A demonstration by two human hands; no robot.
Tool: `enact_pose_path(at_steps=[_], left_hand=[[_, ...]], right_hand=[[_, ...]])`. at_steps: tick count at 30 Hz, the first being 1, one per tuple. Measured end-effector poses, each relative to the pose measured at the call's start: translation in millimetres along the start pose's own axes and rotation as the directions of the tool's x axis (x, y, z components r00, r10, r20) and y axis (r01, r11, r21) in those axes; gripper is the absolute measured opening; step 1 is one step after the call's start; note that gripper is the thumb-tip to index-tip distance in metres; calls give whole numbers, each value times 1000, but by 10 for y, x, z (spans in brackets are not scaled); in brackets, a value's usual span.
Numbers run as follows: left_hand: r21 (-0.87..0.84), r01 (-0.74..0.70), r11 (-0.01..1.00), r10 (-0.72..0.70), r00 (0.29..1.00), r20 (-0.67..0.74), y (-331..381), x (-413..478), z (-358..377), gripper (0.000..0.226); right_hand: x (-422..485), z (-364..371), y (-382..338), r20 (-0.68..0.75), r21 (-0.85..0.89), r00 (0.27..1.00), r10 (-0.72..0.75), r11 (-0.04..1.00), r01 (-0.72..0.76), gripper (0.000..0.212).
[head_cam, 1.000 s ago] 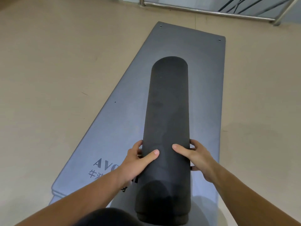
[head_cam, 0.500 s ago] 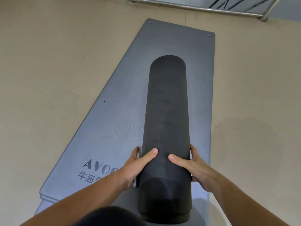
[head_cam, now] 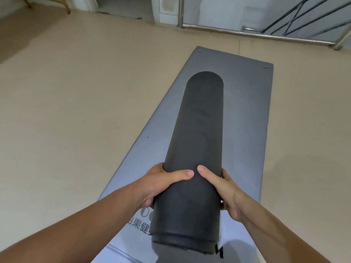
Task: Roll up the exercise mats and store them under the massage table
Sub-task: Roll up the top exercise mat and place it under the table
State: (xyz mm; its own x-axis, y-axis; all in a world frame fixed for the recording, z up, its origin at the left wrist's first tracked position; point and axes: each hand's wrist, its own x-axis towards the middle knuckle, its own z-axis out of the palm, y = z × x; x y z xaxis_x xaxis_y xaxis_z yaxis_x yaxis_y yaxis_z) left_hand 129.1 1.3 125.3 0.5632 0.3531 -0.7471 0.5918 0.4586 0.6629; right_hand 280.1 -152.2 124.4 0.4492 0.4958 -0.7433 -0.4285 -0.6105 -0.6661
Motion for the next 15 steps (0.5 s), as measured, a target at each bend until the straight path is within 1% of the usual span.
enact_pose_path(at_steps=[2,6,9,11,14,15], left_hand=[[-52,10,999,-12,999,-45,294,-405,-242,70],[-187,-4,982,-20,991,-129,948,-1378,-807,66],[-274,-13,962,-43,980,-196,1414,-2050,-1149,82],[-346,-15,938,-75,967,-244,1748,-2426,-1278,92],[-420,-13,908,-125,946,-300,2341,-2804,-1325,93],[-444,-3,896,-151,938,-312,2596,-2902,-1318,93]], right_hand=[[-232,200,-452,49,-40,999,9,999,-7,92],[-879,734,-1619,185,-147,982,34,989,-7,87],[-1411,1103,-2501,251,-211,967,42,977,12,84],[-1680,1224,-2958,270,-252,960,70,968,1,90],[-1946,1201,-3585,291,-277,955,53,960,30,98],[-2013,1153,-3866,313,-291,948,63,956,33,98]])
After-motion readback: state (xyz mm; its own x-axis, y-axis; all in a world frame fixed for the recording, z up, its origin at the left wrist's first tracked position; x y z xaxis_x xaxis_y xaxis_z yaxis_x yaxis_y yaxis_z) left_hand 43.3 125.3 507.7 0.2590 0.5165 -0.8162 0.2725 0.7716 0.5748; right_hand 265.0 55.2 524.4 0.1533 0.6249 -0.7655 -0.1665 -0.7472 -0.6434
